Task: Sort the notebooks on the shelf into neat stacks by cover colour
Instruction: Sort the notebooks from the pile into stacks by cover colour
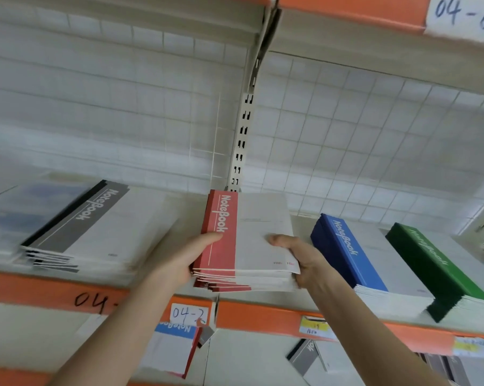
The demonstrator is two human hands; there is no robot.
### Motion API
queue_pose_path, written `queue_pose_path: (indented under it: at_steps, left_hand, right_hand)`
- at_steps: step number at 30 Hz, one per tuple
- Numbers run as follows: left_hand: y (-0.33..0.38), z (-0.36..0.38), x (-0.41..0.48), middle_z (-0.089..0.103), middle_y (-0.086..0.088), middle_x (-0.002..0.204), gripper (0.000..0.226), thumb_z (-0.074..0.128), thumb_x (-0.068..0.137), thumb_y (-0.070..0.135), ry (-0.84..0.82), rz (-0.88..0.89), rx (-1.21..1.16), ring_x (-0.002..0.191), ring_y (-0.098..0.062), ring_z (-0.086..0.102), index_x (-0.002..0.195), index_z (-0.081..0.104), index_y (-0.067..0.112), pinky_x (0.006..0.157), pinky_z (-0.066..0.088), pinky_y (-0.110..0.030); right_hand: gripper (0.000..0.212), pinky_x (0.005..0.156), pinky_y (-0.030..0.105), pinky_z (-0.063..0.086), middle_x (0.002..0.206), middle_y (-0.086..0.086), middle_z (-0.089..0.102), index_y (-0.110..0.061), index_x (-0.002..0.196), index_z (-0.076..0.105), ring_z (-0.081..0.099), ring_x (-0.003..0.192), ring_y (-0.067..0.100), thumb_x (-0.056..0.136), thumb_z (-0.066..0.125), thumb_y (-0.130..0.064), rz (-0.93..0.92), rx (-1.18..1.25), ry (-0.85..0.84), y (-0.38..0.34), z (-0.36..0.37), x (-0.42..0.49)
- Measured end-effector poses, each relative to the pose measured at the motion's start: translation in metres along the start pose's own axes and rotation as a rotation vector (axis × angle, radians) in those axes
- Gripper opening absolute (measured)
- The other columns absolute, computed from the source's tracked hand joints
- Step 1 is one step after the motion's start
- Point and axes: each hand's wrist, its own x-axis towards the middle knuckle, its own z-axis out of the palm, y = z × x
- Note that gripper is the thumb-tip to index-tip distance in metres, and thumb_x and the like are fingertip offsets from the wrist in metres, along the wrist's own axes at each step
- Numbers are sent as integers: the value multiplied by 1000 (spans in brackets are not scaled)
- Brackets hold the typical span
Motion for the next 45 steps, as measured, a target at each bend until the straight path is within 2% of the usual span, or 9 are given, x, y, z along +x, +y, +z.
queue_pose_path:
  at_steps: [4,10,20,26,32,35,39,42,45]
  left_hand:
    - [10,15,-2,67,-11,84,17,64,86,31,-60,15,-44,77,-27,64,91,59,15,67,48,-32]
    - [17,15,2,69,-13,87,28,65,80,36,-61,1,-93,81,-29,64,94,63,12,71,47,-34]
    - [32,12,7,73,1,78,22,69,78,14,-1,268,-115,68,-14,70,98,63,20,60,49,-30]
    - [44,9,4,66,8,102,71,78,55,13,-51,581,52,83,-3,67,119,48,23,65,52,-19]
    - [19,-1,13,71,17,88,106,84,13,67,-60,528,136,85,-1,66,108,53,33,70,51,-20]
    - [13,-7,16,67,14,99,127,80,11,73,-36,513,106,85,2,66,125,48,26,73,53,-20]
    - [11,0,14,64,6,99,149,81,5,69,-38,482,-61,71,2,68,138,40,14,53,51,-13]
    - [15,17,14,70,6,84,126,85,12,63,-79,466,-127,65,-4,69,124,50,17,49,52,-19]
    - [26,16,17,72,13,73,80,75,49,45,-139,432,-74,66,-1,68,120,51,17,56,53,-20]
  right_hand:
    - [13,53,30,55,69,10,71,-2,87,64,68,58,23,76,69,-6,-78,-5,-18,-8,-13,-6]
    - [58,57,38,56,95,19,70,4,105,61,69,77,32,50,73,-10,-231,-55,-65,-12,-18,-12]
    - [81,76,44,57,108,10,69,-3,117,55,68,95,29,43,80,-23,-470,-149,-111,-7,-17,3]
    - [82,73,26,55,110,5,69,-5,122,52,67,99,19,50,79,-30,-635,-216,-100,-9,-14,13]
    - [84,71,20,52,98,-6,72,-10,111,59,67,95,11,37,87,-39,-635,-257,-96,7,-13,24]
    - [100,74,21,52,106,-1,70,-7,118,55,65,101,15,36,89,-52,-632,-230,-100,8,-12,28]
    - [101,77,23,52,115,3,66,-8,126,49,63,107,18,41,88,-45,-593,-188,-121,17,-10,38]
    - [100,82,30,53,123,8,61,-9,131,43,60,112,21,47,87,-41,-579,-196,-116,21,-3,45]
    - [102,96,49,47,130,10,55,-12,134,39,54,119,26,51,89,-43,-571,-281,-123,17,-4,49]
